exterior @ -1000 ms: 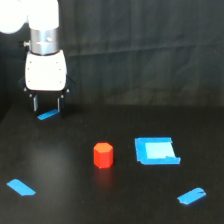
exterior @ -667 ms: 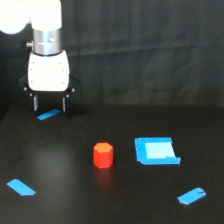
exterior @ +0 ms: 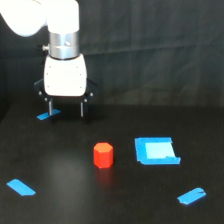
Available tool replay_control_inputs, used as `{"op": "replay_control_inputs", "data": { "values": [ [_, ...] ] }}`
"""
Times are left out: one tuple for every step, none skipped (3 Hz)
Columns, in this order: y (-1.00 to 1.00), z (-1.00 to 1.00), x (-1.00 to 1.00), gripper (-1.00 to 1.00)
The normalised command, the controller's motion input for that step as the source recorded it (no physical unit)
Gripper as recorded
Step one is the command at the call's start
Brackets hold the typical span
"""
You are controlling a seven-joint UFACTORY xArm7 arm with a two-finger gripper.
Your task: Pick up the red object from the table
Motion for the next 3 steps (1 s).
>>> {"op": "replay_control_inputs", "data": {
  "values": [
    [-0.86,-0.22,0.87,0.95],
    [-0.93,-0.23,0.85,1.0],
    [-0.87,0.0,0.59,0.86]
  ]
}}
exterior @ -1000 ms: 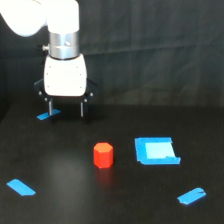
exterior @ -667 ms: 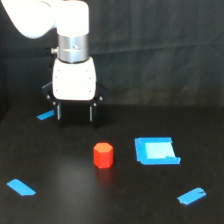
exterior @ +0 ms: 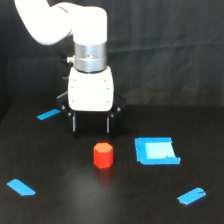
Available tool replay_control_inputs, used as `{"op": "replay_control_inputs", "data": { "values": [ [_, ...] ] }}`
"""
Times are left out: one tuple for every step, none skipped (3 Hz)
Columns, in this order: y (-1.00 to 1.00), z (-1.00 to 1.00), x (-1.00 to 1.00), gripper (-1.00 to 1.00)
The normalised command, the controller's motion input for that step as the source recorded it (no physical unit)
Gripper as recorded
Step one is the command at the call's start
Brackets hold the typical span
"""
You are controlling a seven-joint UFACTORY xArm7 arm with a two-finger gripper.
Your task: Pick up the red object from the table
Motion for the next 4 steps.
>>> {"op": "replay_control_inputs", "data": {
  "values": [
    [-1.0,-0.06,0.36,1.0],
    [-0.94,-0.06,0.34,1.0],
    [-0.77,-0.08,0.15,1.0],
    [-0.52,-0.09,-0.08,0.66]
  ]
}}
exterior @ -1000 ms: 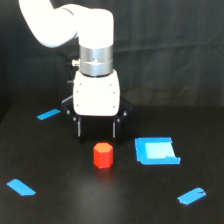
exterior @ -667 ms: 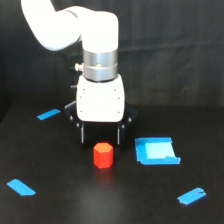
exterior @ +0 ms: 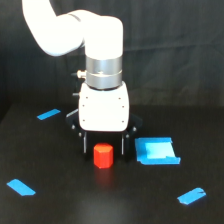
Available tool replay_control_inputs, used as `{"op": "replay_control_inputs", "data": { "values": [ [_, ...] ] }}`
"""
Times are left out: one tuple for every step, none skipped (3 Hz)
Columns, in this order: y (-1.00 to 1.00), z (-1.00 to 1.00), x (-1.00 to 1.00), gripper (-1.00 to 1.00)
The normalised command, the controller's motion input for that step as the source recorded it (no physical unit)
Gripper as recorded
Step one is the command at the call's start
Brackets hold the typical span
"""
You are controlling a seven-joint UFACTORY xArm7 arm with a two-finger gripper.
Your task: Pick up the red object from the table
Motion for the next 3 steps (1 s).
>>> {"op": "replay_control_inputs", "data": {
  "values": [
    [-0.09,-0.13,-0.07,-0.87],
    [-0.07,-0.19,0.1,-1.0],
    [-0.03,-0.12,0.01,-0.97]
  ]
}}
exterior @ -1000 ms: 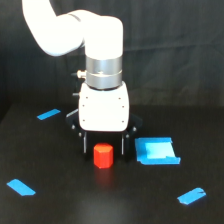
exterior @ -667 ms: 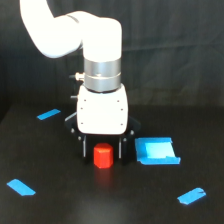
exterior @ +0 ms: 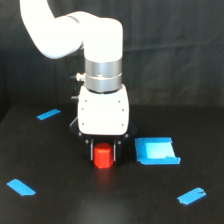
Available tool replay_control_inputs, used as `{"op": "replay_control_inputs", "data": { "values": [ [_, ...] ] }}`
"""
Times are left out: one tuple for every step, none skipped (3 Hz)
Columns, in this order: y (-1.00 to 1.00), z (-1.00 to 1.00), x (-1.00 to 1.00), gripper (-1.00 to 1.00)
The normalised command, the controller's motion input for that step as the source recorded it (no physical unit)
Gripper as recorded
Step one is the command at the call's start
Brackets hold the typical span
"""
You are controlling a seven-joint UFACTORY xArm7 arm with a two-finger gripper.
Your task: Pick up the red object from the table
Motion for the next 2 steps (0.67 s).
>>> {"op": "replay_control_inputs", "data": {
  "values": [
    [-0.04,-0.11,0.04,-1.0],
    [-0.04,0.98,-0.12,-0.99]
  ]
}}
